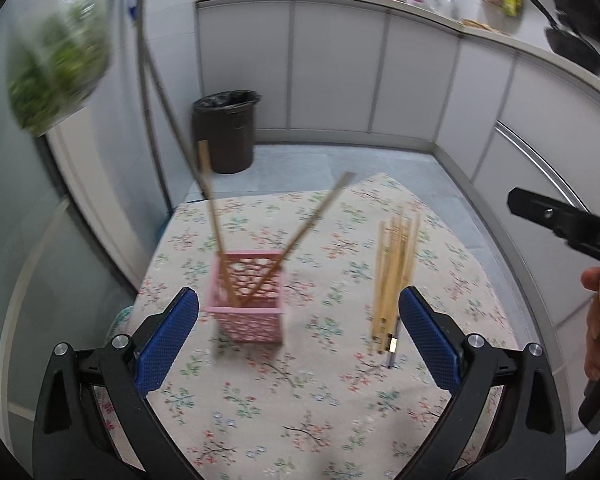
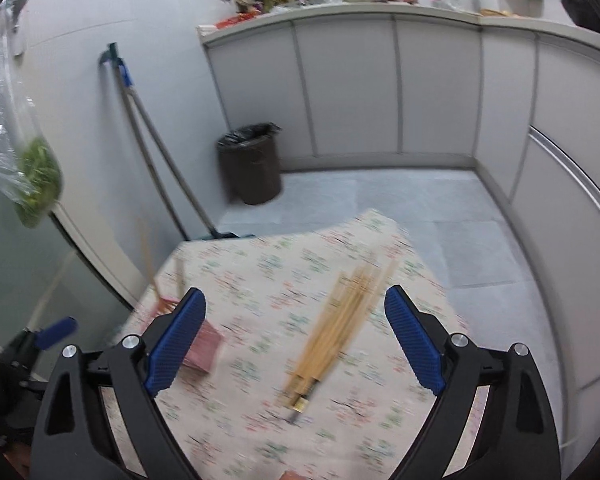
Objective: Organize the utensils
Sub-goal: 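Move both grippers back toward the chopstick pile, then grasp one chopstick from the pile with the left gripper and lift it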
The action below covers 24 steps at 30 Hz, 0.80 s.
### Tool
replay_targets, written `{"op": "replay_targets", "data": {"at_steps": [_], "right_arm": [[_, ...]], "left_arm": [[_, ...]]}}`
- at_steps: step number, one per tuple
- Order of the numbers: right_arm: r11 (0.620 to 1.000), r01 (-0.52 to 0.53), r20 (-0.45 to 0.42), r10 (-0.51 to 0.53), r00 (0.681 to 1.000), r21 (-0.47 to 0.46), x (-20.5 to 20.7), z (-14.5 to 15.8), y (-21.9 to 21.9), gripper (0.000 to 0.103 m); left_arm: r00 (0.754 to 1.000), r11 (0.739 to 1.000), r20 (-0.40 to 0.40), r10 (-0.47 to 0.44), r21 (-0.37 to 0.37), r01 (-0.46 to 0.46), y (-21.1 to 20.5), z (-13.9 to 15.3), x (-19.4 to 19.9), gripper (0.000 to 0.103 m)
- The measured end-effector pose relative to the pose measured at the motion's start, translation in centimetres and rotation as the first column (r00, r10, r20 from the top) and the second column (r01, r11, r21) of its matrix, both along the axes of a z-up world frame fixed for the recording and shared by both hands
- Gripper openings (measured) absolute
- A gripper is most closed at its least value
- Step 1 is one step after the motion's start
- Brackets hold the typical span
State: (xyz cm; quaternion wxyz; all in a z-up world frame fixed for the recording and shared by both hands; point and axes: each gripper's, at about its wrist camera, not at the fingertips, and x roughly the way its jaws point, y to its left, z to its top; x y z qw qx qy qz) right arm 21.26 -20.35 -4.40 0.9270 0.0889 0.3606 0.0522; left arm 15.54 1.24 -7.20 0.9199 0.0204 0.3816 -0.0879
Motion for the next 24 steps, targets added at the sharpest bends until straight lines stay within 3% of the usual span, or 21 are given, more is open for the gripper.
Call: {"op": "replay_targets", "data": {"at_steps": [6,13,15,17,18,24], "right_arm": [[0.998,0.060,-0.055,-0.062,0.997,-0.033,-1.3,-1.8,-4.5,0.089],[0.995,0.096,-0.108,-0.096,0.990,-0.008,-1.8,-3.8,-8.7,0.089],[0.993,0.120,-0.145,-0.116,0.983,0.017,-1.3,-4.9,-10.1,0.089],[0.989,0.145,-0.177,-0.136,0.975,0.037,-0.7,-6.0,-11.2,0.089],[0.986,0.158,-0.192,-0.147,0.970,0.044,-0.3,-6.5,-11.7,0.089],[0.984,0.180,-0.258,-0.170,0.951,0.017,2.6,-9.5,-13.2,0.089]], "left_arm": [[0.998,0.997,-0.015,-0.065,0.043,0.065,-4.2,-0.9,-0.2,0.096],[0.990,0.986,-0.065,-0.126,0.100,0.132,-9.3,-2.3,1.9,0.095],[0.987,0.981,-0.080,-0.143,0.122,0.152,-10.8,-3.2,3.2,0.088],[0.979,0.975,-0.122,-0.163,0.134,0.179,-12.1,-4.5,5.1,0.065],[0.972,0.973,-0.164,-0.168,0.129,0.190,-12.8,-5.5,6.8,0.059],[0.933,0.987,-0.330,-0.145,0.012,0.158,-13.3,-10.0,14.0,0.028]]}}
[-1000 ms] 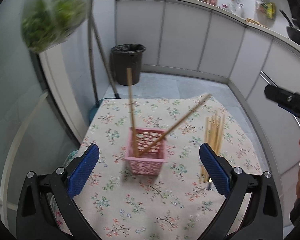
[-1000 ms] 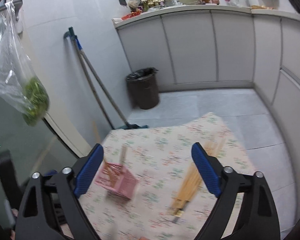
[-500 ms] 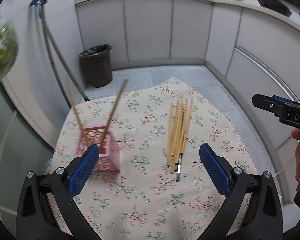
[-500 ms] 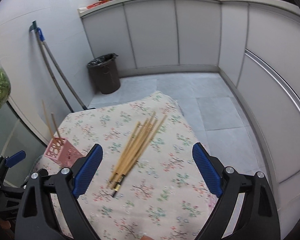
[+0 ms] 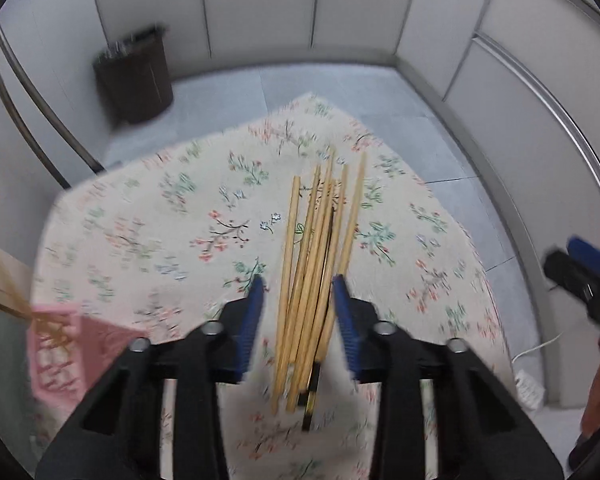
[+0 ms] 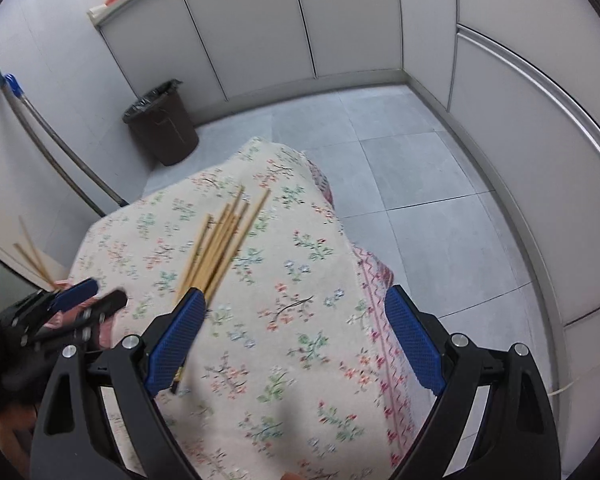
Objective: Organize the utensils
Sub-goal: 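Grasp one chopstick from the pile with the left gripper and lift it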
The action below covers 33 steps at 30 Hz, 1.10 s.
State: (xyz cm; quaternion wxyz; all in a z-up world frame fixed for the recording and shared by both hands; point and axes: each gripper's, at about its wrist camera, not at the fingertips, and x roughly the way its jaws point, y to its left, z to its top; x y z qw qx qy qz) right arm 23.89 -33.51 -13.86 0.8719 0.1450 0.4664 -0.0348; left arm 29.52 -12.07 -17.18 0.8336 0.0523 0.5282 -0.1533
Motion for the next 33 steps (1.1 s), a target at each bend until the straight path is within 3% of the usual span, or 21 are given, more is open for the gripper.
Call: {"op": "replay_targets", "data": {"at_steps": [2,4,10,14,21,28,33], "right_arm": [[1.000,-0.004,-0.009,0.003,1.000,-0.011,0.8,-0.7,-0.1,0.089],[1.000,-0.005,-0.020,0.005,1.000,-0.008,1.6,-1.5,-0.3,0.089],[1.000,-0.010,-0.041,0.010,0.999,0.008,2.8,-2.9,-0.3,0.089],[1.000,-0.010,-0.048,0.011,0.999,0.025,3.3,-3.3,-0.1,0.089],[1.000,-0.021,-0.054,0.021,0.998,0.008,3.3,-3.4,0.6,0.089],[1.000,-0.022,-0.046,0.023,0.999,0.008,3.2,-3.1,0.9,0.089],[0.999,-0.043,-0.036,0.043,0.998,0.004,2.6,-2.6,1.4,0.089]], "left_arm": [[0.998,1.000,-0.060,0.014,-0.015,-0.015,-0.1,-1.6,1.6,0.015],[0.992,0.999,-0.121,0.036,-0.021,-0.038,0.3,-3.6,2.9,0.013],[0.981,0.998,-0.185,0.050,-0.035,-0.058,1.0,-7.0,3.9,0.006],[0.981,0.997,-0.188,0.046,-0.056,-0.057,1.2,-7.7,3.7,0.006],[0.976,0.999,-0.214,0.040,0.002,-0.040,1.3,-7.6,2.2,0.006],[0.969,0.999,-0.245,0.033,0.044,-0.023,3.2,-8.2,-1.0,0.012],[0.973,0.999,-0.229,0.013,0.051,-0.001,4.8,-6.8,-4.3,0.016]]}}
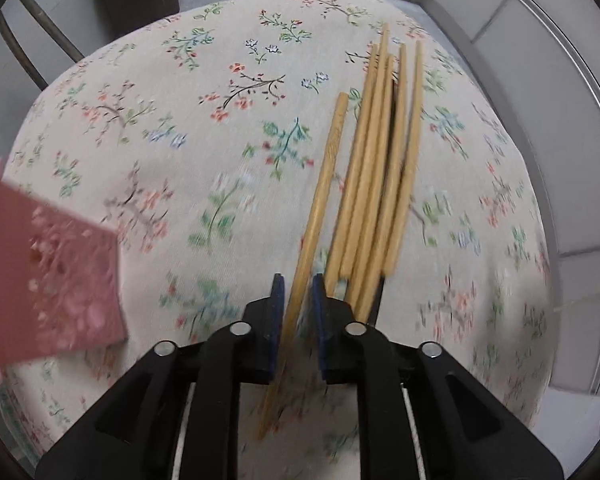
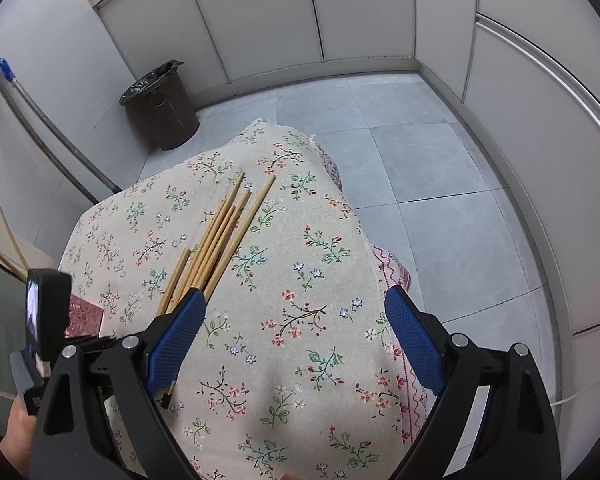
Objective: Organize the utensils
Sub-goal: 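Grasp one chopstick from the pile with the left gripper and lift it, then grasp one chopstick from the pile with the right gripper while the left gripper holds its chopstick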
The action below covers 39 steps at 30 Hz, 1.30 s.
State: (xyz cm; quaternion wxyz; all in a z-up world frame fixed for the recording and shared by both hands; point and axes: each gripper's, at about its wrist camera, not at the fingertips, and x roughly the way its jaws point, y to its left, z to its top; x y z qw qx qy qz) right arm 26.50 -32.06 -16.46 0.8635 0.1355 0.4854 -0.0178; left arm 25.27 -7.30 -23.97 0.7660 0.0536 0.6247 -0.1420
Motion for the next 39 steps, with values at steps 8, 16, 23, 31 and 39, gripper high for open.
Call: {"op": "replay_targets", "data": {"at_steps": [8,16,23,31,39], "right_arm": [[0.999,-0.027,0.012,0.027,1.000,-0.018,-0.7,0.8,1.0,0.089],[0.999,-0.037,0.028,0.037,0.999,-0.016,-1.6,1.6,1.5,0.089],[0.999,-0.034,0.039,0.036,0.999,-0.028,-2.1,2.2,1.6,0.089],[1.000,-0.015,0.043,0.015,0.999,-0.007,-1.4,1.9,1.1,0.089],[0.998,-0.018,0.024,0.016,1.000,0.058,4.1,-1.4,2.2,0.071]], "left_arm": [[0.996,0.998,-0.078,-0.046,0.035,0.049,2.8,-0.5,-5.5,0.016],[0.997,0.997,-0.064,-0.041,0.058,0.045,5.3,-0.9,-8.5,0.006],[0.955,0.990,0.277,-0.109,0.120,0.078,6.4,9.2,-13.3,0.004],[0.803,0.999,0.595,-0.033,0.008,0.034,6.8,17.6,-14.2,0.004],[0.778,0.990,0.627,0.035,-0.128,0.058,7.4,17.6,-12.1,0.004]]}}
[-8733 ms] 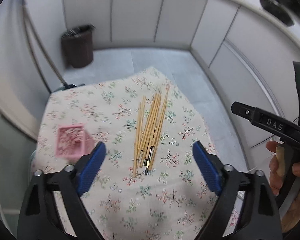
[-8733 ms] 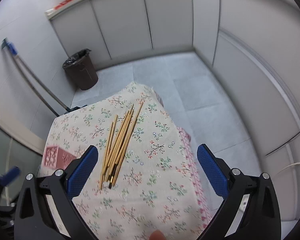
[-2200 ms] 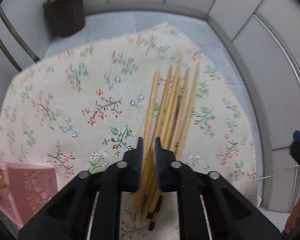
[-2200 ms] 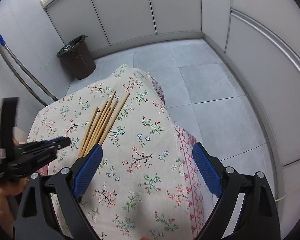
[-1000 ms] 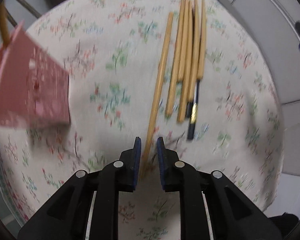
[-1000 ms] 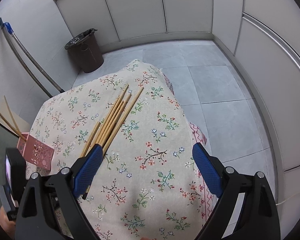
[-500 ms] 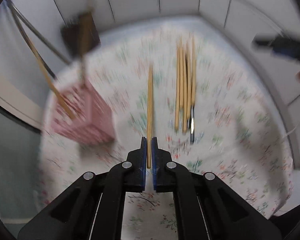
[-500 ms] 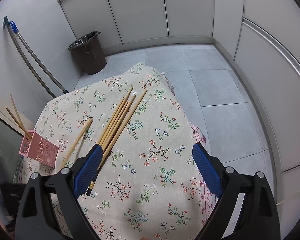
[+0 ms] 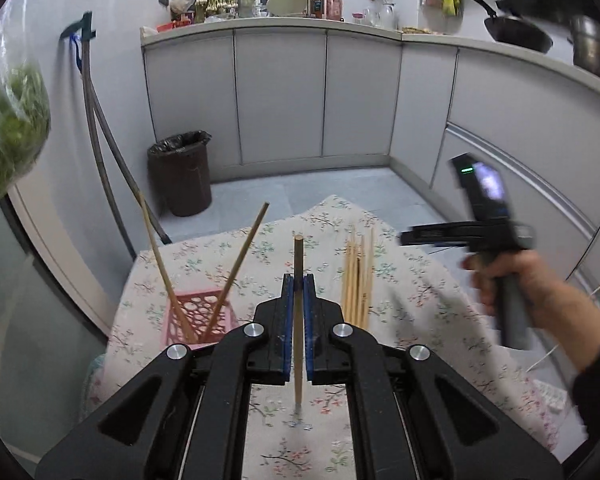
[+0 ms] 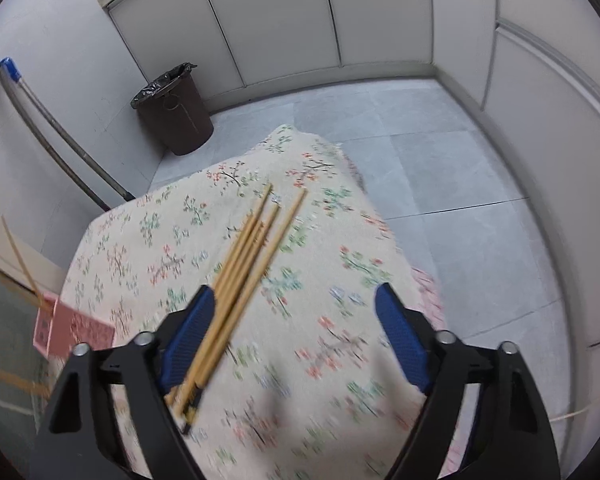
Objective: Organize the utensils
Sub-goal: 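Grasp one chopstick from the pile with the right gripper while the left gripper holds its chopstick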
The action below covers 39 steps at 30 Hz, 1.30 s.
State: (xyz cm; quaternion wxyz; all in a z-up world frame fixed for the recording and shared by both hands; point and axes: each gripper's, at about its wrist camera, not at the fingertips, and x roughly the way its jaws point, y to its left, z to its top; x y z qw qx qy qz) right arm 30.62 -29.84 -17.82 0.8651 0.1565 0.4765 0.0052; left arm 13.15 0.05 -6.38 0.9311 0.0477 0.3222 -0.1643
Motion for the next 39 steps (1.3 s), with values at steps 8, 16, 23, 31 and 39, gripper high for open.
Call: {"op": "replay_targets", "data": {"at_steps": [8,16,23,31,39], "right_arm": [[0.995,0.049,-0.114,-0.040,0.993,0.082,7.3,-6.3,0.7,0.029],[0.998,0.061,-0.170,-0.057,0.984,0.017,10.8,-8.5,2.1,0.013],[0.998,0.058,-0.148,-0.059,0.987,-0.012,8.7,-6.6,2.5,0.007],[0.999,0.041,-0.008,-0.041,0.999,-0.029,1.7,1.2,2.7,0.006],[0.998,0.029,0.143,-0.019,0.990,-0.063,-6.5,8.3,4.4,0.006]], "left_arm": [[1.000,0.999,-0.009,-0.020,-0.033,0.020,0.5,0.0,0.7,0.004],[0.998,0.999,-0.054,-0.013,-0.044,0.011,1.2,-0.7,1.9,0.004],[0.998,0.999,-0.056,-0.021,-0.050,0.018,0.9,-0.7,1.6,0.004],[0.999,0.997,-0.025,-0.037,-0.061,0.035,0.6,0.6,-0.2,0.004],[0.999,0.997,0.029,-0.029,-0.070,0.031,1.2,2.6,-2.2,0.004]]}}
